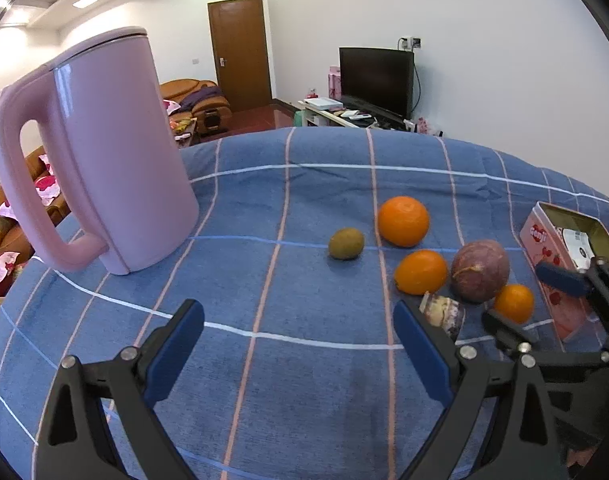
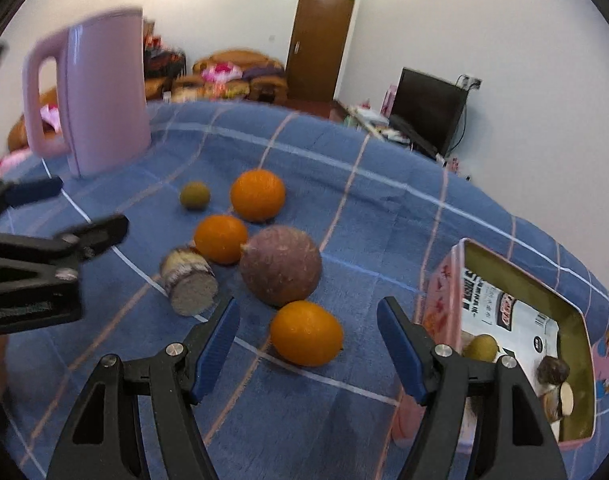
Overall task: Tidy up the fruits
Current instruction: 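Grasp an orange with the right gripper while the left grasps the wrapped cylinder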
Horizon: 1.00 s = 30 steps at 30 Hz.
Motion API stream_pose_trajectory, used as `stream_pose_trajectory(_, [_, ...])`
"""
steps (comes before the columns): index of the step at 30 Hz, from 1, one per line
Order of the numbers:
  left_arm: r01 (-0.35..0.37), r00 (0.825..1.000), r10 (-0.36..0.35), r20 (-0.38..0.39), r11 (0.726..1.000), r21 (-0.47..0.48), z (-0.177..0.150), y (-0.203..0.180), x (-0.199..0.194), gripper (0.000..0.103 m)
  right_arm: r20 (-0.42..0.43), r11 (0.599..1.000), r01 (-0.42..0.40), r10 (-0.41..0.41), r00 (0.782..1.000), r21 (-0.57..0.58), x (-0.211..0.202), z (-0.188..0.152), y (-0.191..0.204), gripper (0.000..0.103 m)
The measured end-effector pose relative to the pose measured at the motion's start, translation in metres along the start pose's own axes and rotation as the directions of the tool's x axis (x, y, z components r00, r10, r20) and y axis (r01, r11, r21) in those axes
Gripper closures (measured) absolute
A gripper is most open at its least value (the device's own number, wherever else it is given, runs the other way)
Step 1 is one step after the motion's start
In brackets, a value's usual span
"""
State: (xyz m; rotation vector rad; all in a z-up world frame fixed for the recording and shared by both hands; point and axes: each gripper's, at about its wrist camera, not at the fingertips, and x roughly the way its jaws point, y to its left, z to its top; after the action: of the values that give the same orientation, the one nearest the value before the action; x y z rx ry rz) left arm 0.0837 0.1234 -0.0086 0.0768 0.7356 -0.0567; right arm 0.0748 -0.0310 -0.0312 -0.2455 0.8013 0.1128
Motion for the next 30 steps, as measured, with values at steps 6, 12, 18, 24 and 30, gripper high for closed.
stream_pose_trajectory(6, [0.015, 1.000, -0.015, -0.001, 1.000, 0.017, -0.001, -0.004, 0.000, 0.005, -0.071, 1.000, -0.017, 0.016, 0.997, -0.005, 0.018, 0.001, -0.002, 0.031])
stream_pose_trajectory(12, [0.030, 0.999, -0.031, 0.016, 0.998, 0.048, -0.002, -0.012, -0.005, 0.005, -0.067, 1.000, 0.018, -0.019, 0.998, -0.021, 0.014, -0.002, -0.006, 0.047])
stream_pose_trajectory(18, [0.062, 0.997, -0.064, 0.032, 0.995, 0.081, -0.005, -0.019, -0.008, 0.005, -0.023, 1.000, -0.008, 0.009, 1.000, 0.015, -0.001, -0.008, -0.016, 0.062])
stream_pose_trajectory(24, [0.223, 0.974, -0.225, 0.004, 0.969, 0.104, -0.007, -0.035, -0.012, 0.005, 0.144, 0.986, -0.069, 0.047, 0.989, 0.152, -0.040, -0.020, -0.037, 0.062])
stream_pose_trajectory(30, [0.229, 0.973, -0.224, -0.051, 0.964, 0.134, -0.003, -0.062, 0.001, 0.009, 0.201, 0.968, -0.075, 0.026, 0.979, 0.239, -0.058, -0.033, -0.049, 0.062])
